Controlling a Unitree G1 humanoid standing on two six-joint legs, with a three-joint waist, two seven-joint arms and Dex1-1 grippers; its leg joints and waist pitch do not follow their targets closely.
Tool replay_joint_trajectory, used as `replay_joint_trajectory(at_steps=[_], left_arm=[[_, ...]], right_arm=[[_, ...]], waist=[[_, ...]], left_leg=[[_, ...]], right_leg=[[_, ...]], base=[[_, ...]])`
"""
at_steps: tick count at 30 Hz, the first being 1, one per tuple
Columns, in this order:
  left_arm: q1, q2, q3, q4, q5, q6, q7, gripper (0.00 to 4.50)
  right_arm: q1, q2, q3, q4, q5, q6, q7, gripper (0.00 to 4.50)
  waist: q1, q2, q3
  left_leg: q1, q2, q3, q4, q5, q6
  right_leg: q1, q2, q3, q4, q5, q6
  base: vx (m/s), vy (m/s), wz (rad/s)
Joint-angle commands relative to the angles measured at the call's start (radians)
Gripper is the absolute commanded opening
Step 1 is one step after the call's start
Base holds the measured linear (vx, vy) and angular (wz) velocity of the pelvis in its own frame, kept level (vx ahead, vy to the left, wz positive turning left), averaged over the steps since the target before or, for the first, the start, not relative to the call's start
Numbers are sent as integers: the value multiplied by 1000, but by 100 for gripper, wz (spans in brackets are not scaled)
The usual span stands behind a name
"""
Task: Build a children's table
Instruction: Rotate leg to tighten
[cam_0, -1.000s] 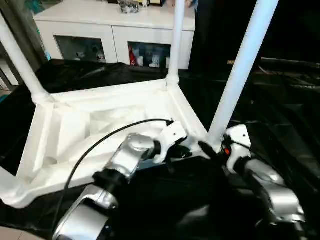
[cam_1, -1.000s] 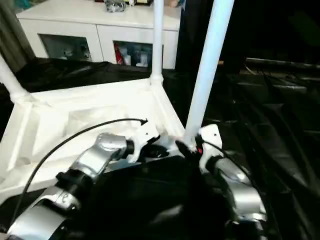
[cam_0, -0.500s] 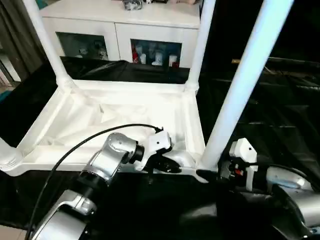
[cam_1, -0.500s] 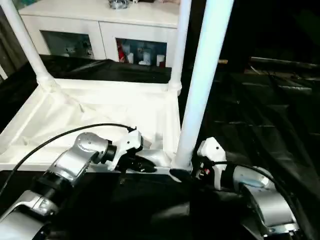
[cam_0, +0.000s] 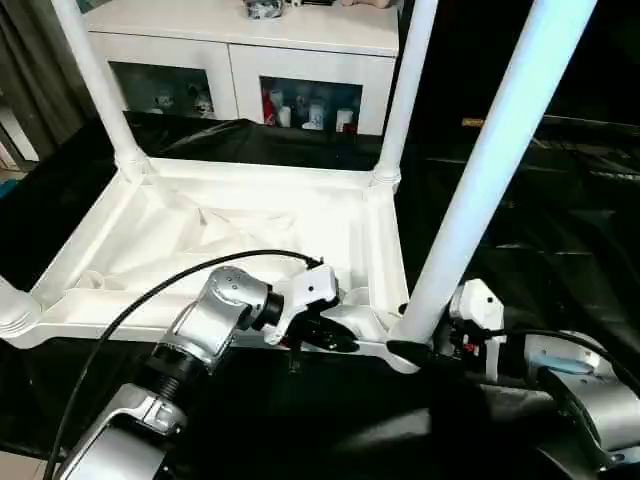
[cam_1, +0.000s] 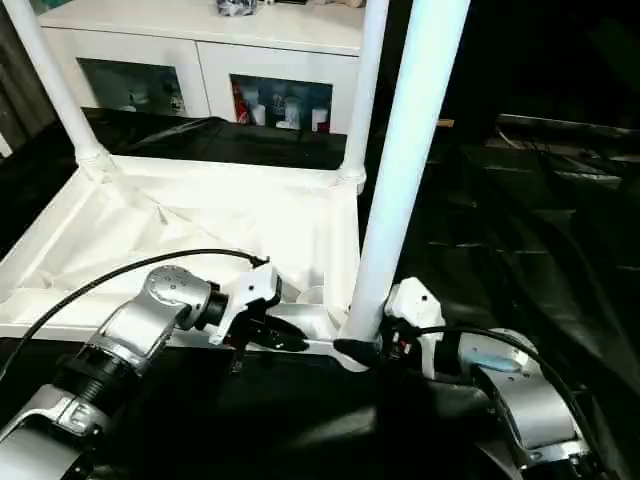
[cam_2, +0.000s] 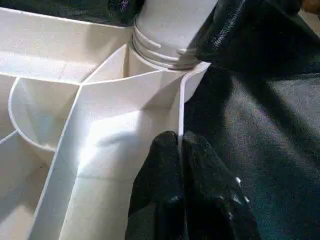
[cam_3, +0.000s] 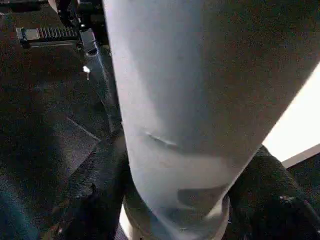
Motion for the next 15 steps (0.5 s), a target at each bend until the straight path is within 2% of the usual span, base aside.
replay_joint_trajectory(at_steps=[1,6,7,8,11,12,14,15], left_arm=[[22,-16,-10,3,-47,5,-16,0],[23,-17,-4,2,-43,14,-2,0],[0,-47,14,50,-14,6,101,0],[-14,-66,26,79,0,4,158,0],[-35,-91,38,116,17,6,232,0],[-56,-117,49,150,29,7,300,0],[-83,-155,67,191,38,10,388,0],[-96,-173,73,208,41,10,424,0]], right_arm=[[-4,-2,30,24,-12,2,13,245],[-6,8,24,34,0,7,11,215],[-6,49,-2,52,8,47,-61,211],[-8,72,-16,62,9,71,-105,208],[-10,106,-33,76,2,94,-174,204],[-11,141,-47,88,-6,116,-243,204],[-8,188,-58,91,-14,142,-326,204],[-5,212,-63,89,-17,152,-363,204]], waist=[[4,-28,-42],[2,-28,-41],[0,-25,-39],[-2,-27,-38],[-1,-31,-38],[-4,-27,-37],[-4,-30,-38],[-5,-27,-37]], left_leg=[[7,37,-13,-58,-175,101],[9,37,-14,-59,-196,91],[9,36,-13,-60,-204,90],[9,34,-14,-62,-217,79],[10,35,-16,-63,-234,60],[12,34,-16,-65,-247,48],[14,33,-19,-68,-282,27],[13,33,-20,-69,-287,24]], right_leg=[[37,-40,18,-55,-177,-222],[37,-40,18,-58,-209,-219],[32,-38,19,-60,-213,-219],[33,-37,17,-64,-239,-213],[33,-38,17,-66,-279,-200],[28,-38,18,-71,-303,-193],[28,-39,16,-77,-359,-164],[26,-39,17,-77,-359,-163]], base=[[0,0,0],[0,0,0],[0,0,0],[0,0,0],[0,0,0],[0,0,0],[0,0,0],[0,0,0]])
